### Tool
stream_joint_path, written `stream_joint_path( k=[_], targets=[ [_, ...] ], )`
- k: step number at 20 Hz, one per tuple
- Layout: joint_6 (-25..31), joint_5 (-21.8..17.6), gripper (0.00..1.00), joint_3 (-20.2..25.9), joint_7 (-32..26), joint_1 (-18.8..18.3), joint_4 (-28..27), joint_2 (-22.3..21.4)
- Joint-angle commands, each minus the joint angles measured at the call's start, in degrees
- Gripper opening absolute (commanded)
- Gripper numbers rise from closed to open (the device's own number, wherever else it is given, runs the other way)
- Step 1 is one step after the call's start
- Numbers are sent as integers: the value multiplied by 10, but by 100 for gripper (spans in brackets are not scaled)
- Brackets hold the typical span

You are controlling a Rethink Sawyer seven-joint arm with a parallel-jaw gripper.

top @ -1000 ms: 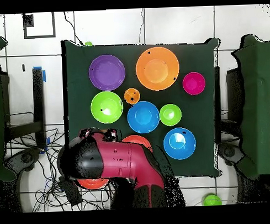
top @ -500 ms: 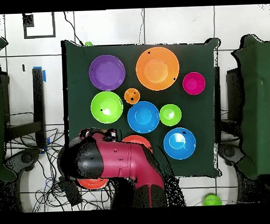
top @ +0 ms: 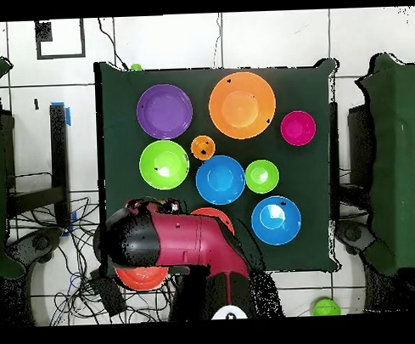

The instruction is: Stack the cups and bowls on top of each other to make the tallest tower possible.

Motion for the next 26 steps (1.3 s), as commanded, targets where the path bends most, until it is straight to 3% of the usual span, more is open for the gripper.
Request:
stream_joint_path(
  k=[1, 12, 17, 19, 23, 26],
  targets=[
    [-39, -22, 100, 20, 69, -5, 28, 59],
    [-82, -28, 100, 46, 39, -25, 59, 74],
    [-128, -43, 100, 46, 46, -16, 51, 104],
    [-154, -42, 100, 61, 42, -28, 56, 114],
    [-154, -52, 100, 70, 21, -42, 48, 127],
    [-149, -64, 100, 50, 24, -34, 29, 136]
  ],
)
